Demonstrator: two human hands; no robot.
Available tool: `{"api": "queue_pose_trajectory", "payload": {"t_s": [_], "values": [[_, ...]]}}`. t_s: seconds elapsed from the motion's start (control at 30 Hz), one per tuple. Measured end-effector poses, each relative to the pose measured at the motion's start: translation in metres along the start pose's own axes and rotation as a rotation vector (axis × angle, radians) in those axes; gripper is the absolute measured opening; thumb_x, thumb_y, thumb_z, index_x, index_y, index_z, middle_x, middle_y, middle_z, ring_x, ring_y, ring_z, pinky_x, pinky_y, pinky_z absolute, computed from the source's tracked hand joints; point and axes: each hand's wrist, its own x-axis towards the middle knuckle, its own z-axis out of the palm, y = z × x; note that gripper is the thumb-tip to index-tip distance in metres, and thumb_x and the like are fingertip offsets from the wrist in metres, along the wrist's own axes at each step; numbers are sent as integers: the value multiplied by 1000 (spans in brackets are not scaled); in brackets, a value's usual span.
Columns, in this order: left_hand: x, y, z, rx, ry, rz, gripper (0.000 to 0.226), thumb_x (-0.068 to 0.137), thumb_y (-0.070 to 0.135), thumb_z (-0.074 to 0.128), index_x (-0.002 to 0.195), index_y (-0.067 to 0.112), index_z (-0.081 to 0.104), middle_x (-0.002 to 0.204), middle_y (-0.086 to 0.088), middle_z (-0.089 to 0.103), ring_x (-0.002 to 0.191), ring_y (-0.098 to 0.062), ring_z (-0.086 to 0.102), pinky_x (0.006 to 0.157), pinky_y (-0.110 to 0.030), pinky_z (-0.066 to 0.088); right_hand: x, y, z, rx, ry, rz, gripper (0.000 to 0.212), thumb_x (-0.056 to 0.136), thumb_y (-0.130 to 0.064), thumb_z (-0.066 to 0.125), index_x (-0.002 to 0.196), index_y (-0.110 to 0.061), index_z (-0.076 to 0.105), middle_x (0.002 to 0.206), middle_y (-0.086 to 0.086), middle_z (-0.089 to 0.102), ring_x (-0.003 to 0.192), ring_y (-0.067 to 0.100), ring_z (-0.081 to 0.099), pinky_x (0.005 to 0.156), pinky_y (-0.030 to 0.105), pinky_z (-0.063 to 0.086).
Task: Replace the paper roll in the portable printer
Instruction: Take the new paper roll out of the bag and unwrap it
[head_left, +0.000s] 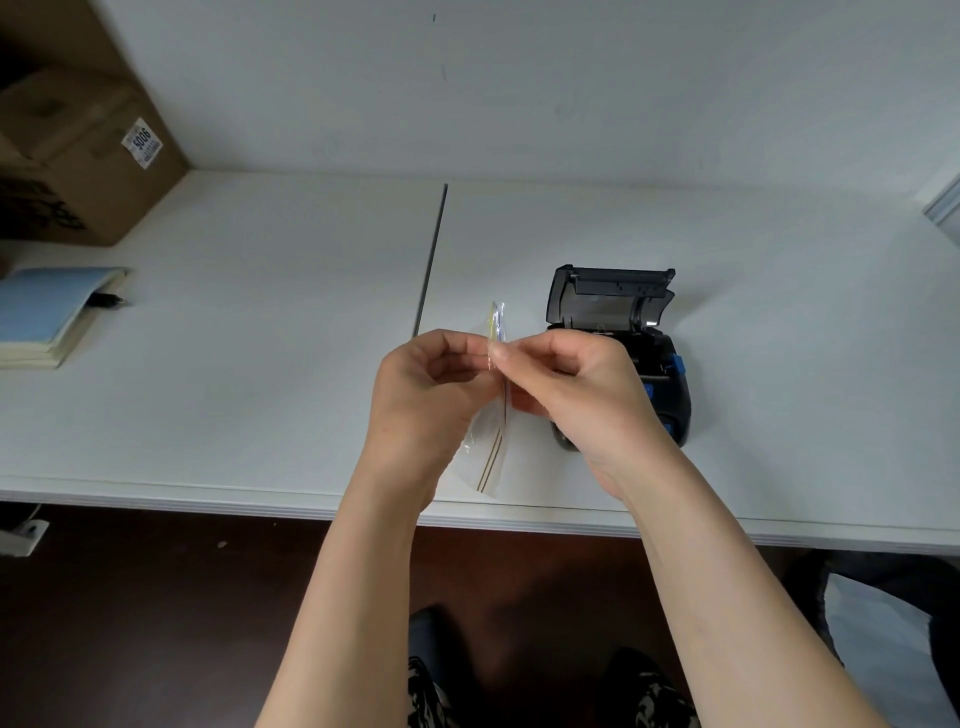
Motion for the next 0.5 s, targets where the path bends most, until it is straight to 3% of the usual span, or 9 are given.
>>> {"api": "queue_pose_trajectory", "payload": {"t_s": [0.1, 0.33, 0.5], "values": [[-1, 0, 0, 23, 9, 4, 13, 78, -3, 69, 79, 11, 67, 77, -7, 69, 72, -16, 65, 60, -14, 50, -1, 0, 0, -16, 33, -30, 2, 81, -14, 74, 79, -15, 73, 76, 11, 75, 64, 12, 68, 70, 28, 61], [1, -2, 1, 11, 65, -20, 14, 86, 8, 65, 73, 9, 69, 65, -5, 70, 58, -14, 63, 61, -17, 54, 2, 2, 2, 62, 68, 48, 10, 89, -10, 64, 80, -9, 69, 73, 8, 71, 63, 15, 68, 71, 31, 62], [3, -3, 1, -21, 113, -5, 14, 87, 9, 64, 74, 9, 68, 67, -7, 68, 58, -14, 63, 60, -19, 54, 2, 2, 3, 112, 95, 53, 9, 90, -10, 63, 82, -7, 66, 76, 8, 70, 58, 9, 68, 65, 26, 60]]}}
